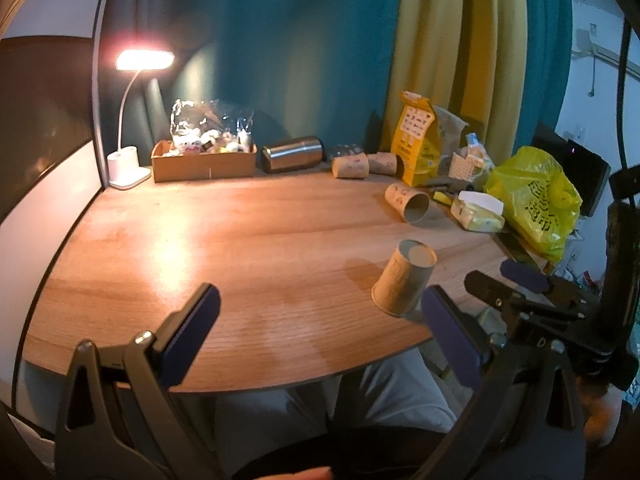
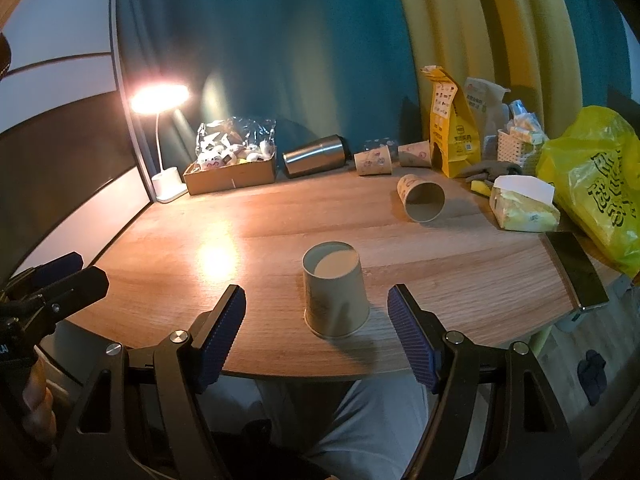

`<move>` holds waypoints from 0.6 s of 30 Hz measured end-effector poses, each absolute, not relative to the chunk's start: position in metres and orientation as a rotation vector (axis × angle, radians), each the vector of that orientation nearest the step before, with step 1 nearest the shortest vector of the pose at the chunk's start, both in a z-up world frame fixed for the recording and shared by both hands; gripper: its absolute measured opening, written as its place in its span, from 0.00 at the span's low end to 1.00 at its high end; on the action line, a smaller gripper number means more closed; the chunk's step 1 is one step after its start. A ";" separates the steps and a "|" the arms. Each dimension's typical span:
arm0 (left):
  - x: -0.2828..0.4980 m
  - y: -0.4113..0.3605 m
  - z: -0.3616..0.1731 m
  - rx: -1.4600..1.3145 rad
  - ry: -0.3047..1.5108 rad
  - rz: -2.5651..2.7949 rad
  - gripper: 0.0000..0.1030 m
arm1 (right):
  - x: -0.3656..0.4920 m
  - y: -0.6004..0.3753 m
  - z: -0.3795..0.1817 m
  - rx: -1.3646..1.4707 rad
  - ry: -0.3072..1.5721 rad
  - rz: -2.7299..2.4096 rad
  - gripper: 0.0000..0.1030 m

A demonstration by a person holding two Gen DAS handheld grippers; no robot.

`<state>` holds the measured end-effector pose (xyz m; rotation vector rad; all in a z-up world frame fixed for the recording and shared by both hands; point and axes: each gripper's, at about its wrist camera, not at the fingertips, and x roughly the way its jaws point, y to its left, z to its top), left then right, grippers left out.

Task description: Flip cup upside down

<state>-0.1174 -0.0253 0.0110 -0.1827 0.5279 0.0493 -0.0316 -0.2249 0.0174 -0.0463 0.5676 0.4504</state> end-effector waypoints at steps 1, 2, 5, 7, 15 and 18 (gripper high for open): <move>-0.118 -0.025 0.011 -0.185 0.527 0.050 0.99 | -0.031 -0.224 0.017 -0.048 0.568 0.448 0.74; -0.118 -0.024 0.011 -0.188 0.527 0.049 0.99 | -0.031 -0.224 0.017 -0.048 0.568 0.448 0.74; -0.119 -0.025 0.012 -0.190 0.522 0.047 0.99 | -0.031 -0.224 0.017 -0.048 0.571 0.449 0.74; -0.120 -0.026 0.012 -0.190 0.519 0.044 0.99 | -0.031 -0.225 0.017 -0.048 0.572 0.452 0.74; -0.121 -0.029 0.012 -0.179 0.515 0.054 0.99 | -0.032 -0.224 0.016 -0.046 0.573 0.451 0.74; -0.121 -0.030 0.013 -0.180 0.514 0.052 0.99 | -0.031 -0.226 0.016 -0.044 0.576 0.454 0.74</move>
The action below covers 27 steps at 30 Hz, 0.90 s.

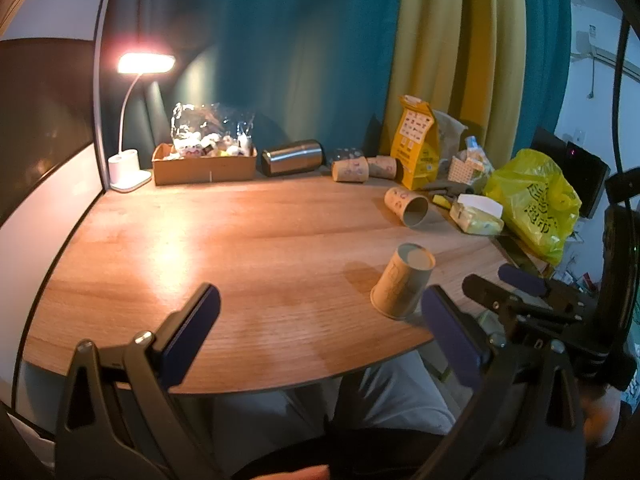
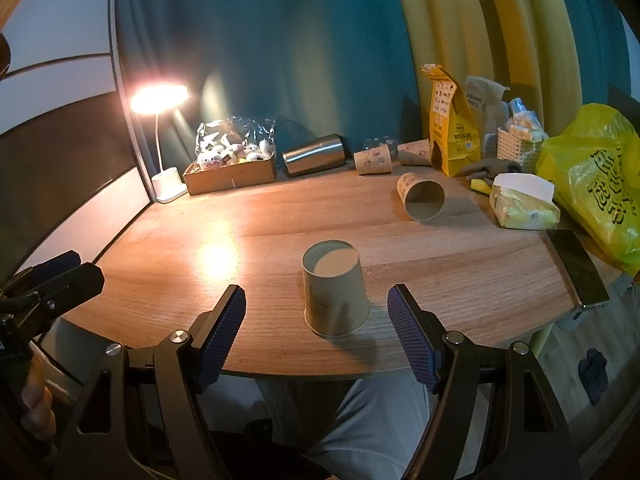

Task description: Flip cup upside down

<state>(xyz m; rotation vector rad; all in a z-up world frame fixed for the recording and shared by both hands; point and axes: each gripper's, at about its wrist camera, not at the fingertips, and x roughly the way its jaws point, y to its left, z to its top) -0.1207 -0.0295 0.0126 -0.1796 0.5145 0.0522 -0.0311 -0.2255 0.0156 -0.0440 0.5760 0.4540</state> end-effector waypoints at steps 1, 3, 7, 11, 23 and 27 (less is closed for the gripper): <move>-0.121 -0.030 0.013 -0.179 0.514 0.053 0.99 | -0.031 -0.226 0.016 -0.044 0.576 0.454 0.74; -0.121 -0.030 0.013 -0.180 0.514 0.053 0.99 | -0.032 -0.226 0.016 -0.042 0.577 0.455 0.74; -0.121 -0.030 0.013 -0.180 0.514 0.051 0.99 | -0.030 -0.227 0.015 -0.041 0.580 0.459 0.74; -0.121 -0.030 0.013 -0.180 0.514 0.051 0.99 | -0.030 -0.227 0.015 -0.041 0.580 0.459 0.74; -0.122 -0.030 0.014 -0.179 0.514 0.046 0.99 | -0.031 -0.227 0.013 -0.040 0.585 0.463 0.74; -0.121 -0.030 0.014 -0.179 0.513 0.045 0.99 | -0.030 -0.226 0.012 -0.038 0.582 0.462 0.74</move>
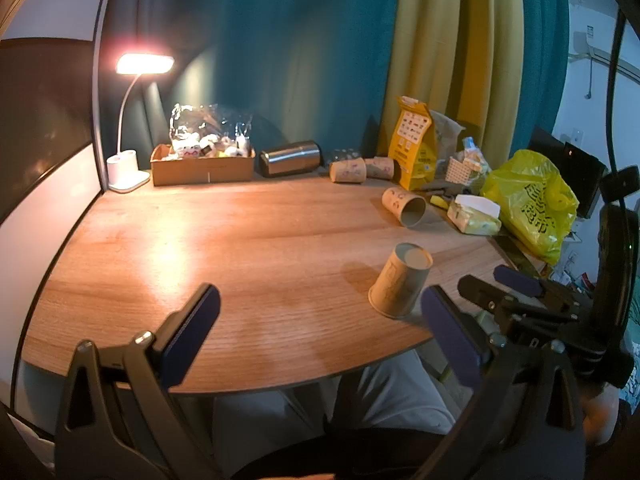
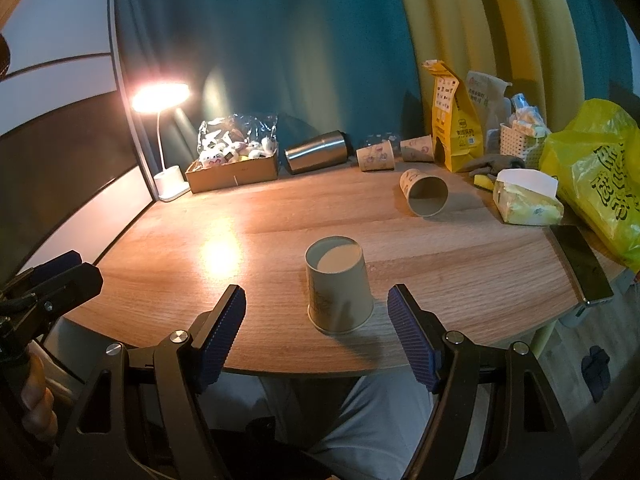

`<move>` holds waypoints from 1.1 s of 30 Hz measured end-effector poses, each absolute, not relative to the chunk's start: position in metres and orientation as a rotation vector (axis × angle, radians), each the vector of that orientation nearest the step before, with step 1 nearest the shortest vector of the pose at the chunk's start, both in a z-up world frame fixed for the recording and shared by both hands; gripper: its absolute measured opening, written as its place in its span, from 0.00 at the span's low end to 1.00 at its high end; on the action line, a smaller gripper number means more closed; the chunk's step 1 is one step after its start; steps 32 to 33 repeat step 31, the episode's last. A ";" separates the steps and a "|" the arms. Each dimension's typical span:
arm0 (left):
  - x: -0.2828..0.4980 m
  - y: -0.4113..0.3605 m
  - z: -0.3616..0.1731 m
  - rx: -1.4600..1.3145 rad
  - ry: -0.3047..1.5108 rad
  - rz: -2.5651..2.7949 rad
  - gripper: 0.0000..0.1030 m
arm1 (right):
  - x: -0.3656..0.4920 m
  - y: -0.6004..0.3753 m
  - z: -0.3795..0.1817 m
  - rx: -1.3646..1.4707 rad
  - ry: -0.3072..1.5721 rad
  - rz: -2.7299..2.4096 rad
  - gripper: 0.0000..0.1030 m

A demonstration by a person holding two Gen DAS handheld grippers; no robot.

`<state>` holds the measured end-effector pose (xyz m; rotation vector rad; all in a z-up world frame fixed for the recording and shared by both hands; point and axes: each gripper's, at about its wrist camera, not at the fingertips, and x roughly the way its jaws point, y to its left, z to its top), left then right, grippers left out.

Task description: Flip cup upside down

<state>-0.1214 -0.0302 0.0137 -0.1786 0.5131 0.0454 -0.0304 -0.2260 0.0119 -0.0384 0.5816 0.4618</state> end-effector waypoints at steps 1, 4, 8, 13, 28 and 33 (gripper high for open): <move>-0.122 -0.031 0.014 -0.179 0.512 0.046 0.99 | -0.031 -0.226 0.011 -0.037 0.581 0.462 0.74; -0.122 -0.031 0.014 -0.179 0.513 0.047 0.99 | -0.031 -0.227 0.012 -0.038 0.582 0.462 0.74; -0.122 -0.031 0.014 -0.179 0.512 0.046 0.99 | -0.031 -0.227 0.012 -0.038 0.581 0.463 0.74; -0.122 -0.031 0.014 -0.180 0.512 0.046 0.99 | -0.031 -0.227 0.012 -0.038 0.582 0.463 0.74; -0.122 -0.029 0.013 -0.178 0.507 0.043 0.99 | -0.028 -0.225 0.010 -0.039 0.591 0.466 0.74; -0.119 -0.027 0.012 -0.191 0.511 0.059 0.99 | -0.024 -0.223 0.008 -0.042 0.600 0.468 0.74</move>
